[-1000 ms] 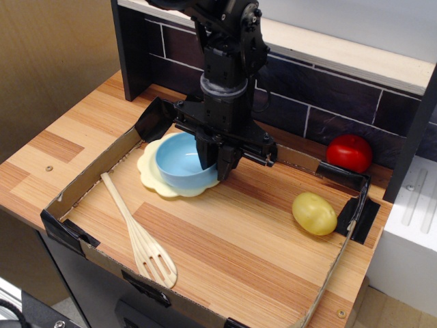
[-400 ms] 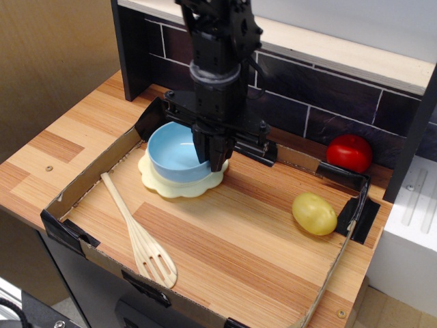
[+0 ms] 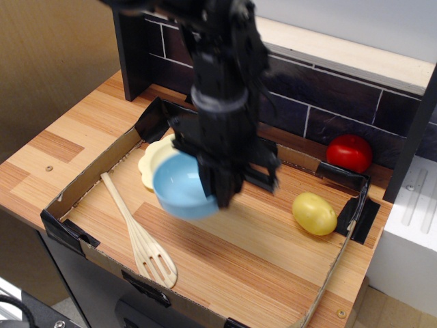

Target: Take bowl off plate

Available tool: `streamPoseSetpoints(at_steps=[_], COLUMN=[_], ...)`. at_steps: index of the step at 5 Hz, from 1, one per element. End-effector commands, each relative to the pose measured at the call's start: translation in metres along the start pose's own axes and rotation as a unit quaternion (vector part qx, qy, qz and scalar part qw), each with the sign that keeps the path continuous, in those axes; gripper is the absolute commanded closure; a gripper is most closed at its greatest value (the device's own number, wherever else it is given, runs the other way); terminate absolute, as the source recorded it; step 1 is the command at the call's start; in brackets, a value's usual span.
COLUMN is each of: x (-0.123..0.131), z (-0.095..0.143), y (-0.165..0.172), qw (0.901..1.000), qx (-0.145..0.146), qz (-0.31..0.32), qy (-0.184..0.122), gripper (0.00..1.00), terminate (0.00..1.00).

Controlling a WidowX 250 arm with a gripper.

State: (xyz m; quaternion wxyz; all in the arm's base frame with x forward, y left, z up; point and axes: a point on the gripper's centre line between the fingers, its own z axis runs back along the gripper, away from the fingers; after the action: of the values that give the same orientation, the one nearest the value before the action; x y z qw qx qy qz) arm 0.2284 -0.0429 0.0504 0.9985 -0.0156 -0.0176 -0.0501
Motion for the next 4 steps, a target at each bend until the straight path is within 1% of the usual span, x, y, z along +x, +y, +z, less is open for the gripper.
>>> streamPoseSetpoints(at_steps=[1, 2, 3, 4], x=[-0.019, -0.026, -0.026, -0.022], z=[-0.016, -0.024, -0.02, -0.015], y=[-0.04, -0.058, -0.053, -0.047], qw=[0.9991, 0.9993, 0.9997, 0.9996], qx=[-0.004, -0.012, -0.011, -0.014], qz=[-0.04, -0.033, -0.009, -0.005], qy=[-0.011, -0.01, -0.021, -0.024], gripper=[1.0, 1.0, 0.0, 0.0], terminate=[0.0, 0.0, 0.0, 0.0])
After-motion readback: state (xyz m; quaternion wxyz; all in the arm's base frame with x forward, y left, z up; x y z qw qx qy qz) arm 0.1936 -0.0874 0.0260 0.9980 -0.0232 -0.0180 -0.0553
